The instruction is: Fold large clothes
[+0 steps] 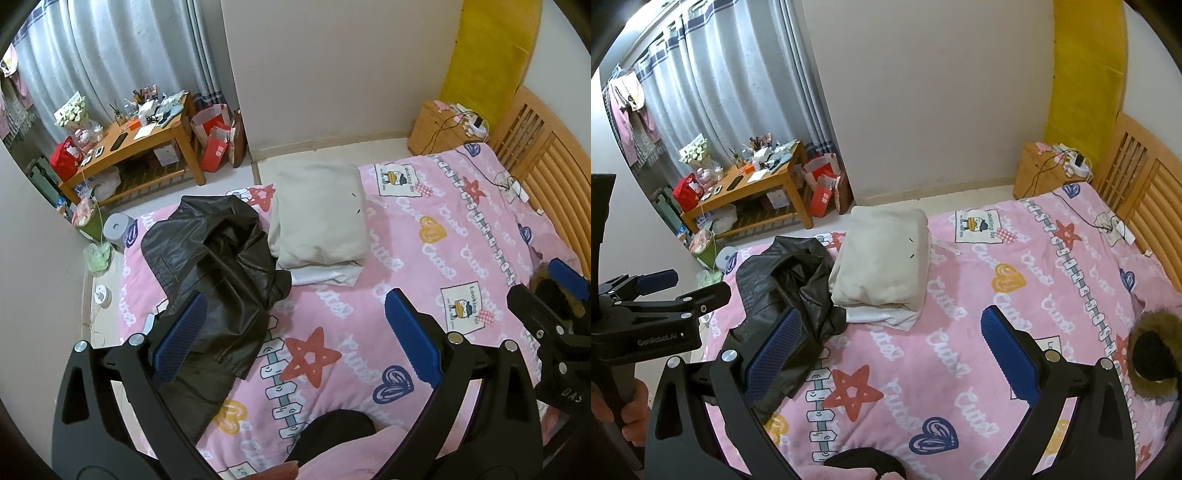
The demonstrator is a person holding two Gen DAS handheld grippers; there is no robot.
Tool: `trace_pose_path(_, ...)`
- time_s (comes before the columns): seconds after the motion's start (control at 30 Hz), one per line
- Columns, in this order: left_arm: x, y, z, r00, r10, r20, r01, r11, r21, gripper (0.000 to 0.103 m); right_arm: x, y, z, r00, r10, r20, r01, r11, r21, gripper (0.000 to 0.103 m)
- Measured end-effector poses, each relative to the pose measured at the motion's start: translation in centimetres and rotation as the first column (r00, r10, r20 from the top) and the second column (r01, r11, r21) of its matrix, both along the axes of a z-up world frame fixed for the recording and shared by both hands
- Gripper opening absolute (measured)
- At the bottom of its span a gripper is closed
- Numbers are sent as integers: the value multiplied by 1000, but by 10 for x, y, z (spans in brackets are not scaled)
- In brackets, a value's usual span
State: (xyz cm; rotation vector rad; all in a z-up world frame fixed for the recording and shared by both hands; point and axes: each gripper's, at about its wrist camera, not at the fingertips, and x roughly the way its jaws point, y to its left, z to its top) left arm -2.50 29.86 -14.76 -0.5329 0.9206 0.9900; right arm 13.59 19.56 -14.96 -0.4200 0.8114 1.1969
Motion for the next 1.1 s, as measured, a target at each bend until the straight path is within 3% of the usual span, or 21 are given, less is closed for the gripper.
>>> trace_pose_path(0.6,13,-4,9,999,-34,11,34,999,9,96,5,-2,1,1000,-4,19,4,1000,6,95)
trace_pose_path(0.73,14,-8,16,999,-37,9,36,997,64,97,5,-2,1,1000,-4,18,3,1000,4,95)
trace_pose_path(1.1,9,-1,10,999,-12,49,12,1000,2,97,5,-2,1,1000,-5,21,5,1000,2,95)
